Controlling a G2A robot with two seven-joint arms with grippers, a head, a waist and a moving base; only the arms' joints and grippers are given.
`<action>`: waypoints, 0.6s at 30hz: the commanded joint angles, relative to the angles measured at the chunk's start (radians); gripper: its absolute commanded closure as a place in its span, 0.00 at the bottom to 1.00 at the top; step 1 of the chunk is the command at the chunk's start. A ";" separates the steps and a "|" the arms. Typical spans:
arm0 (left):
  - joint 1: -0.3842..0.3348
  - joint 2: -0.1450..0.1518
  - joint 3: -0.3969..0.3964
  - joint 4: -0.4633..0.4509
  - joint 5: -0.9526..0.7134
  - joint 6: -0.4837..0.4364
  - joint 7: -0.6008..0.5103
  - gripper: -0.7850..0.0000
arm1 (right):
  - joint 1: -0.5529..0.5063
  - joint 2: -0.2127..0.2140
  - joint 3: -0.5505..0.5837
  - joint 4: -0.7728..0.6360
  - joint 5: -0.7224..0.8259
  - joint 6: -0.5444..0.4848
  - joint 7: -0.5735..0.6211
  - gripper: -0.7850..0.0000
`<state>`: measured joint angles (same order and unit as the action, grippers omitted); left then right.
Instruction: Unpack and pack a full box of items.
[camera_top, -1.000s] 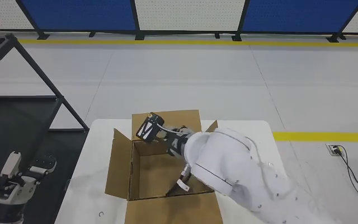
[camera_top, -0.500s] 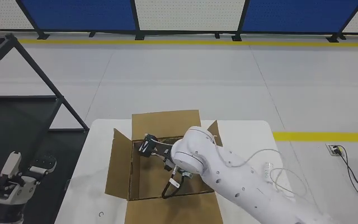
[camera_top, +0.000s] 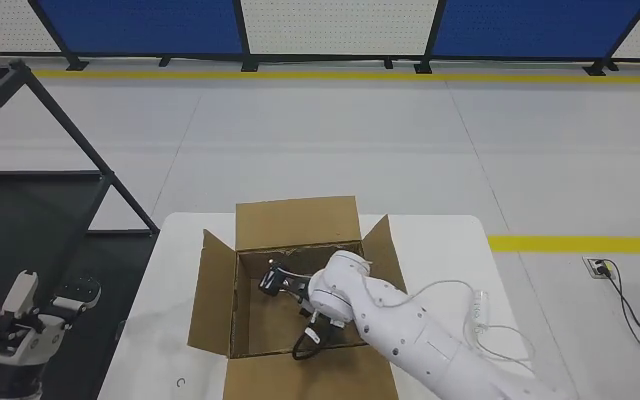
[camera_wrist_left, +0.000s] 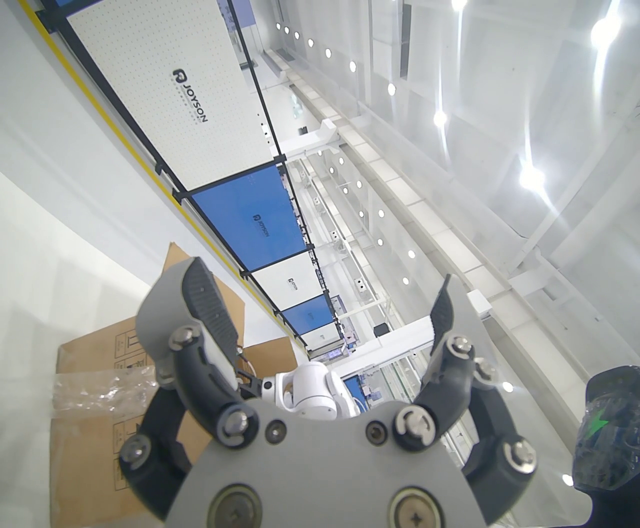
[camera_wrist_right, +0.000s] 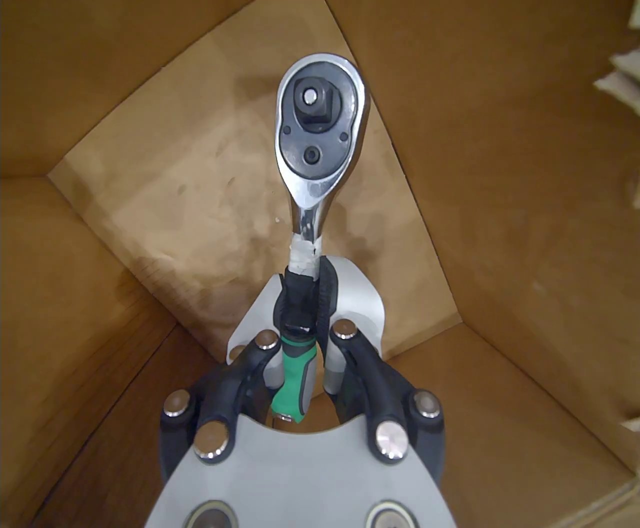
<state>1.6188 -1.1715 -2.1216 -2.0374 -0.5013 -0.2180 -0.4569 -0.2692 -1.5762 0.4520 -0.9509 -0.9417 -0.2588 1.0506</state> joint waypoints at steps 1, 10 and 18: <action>0.000 0.000 0.000 0.000 0.000 0.000 0.000 0.00 | 0.004 -0.013 -0.011 0.032 -0.013 0.008 -0.010 1.00; 0.000 0.000 0.000 0.000 0.000 0.000 0.000 0.00 | 0.033 -0.074 -0.038 0.154 -0.012 -0.002 -0.019 0.85; 0.000 0.000 0.000 0.000 0.000 0.000 0.000 0.00 | 0.051 -0.113 -0.039 0.231 -0.009 -0.017 -0.037 0.71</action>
<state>1.6188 -1.1715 -2.1216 -2.0374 -0.5013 -0.2180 -0.4569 -0.2198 -1.6863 0.4122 -0.7254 -0.9493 -0.2746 1.0152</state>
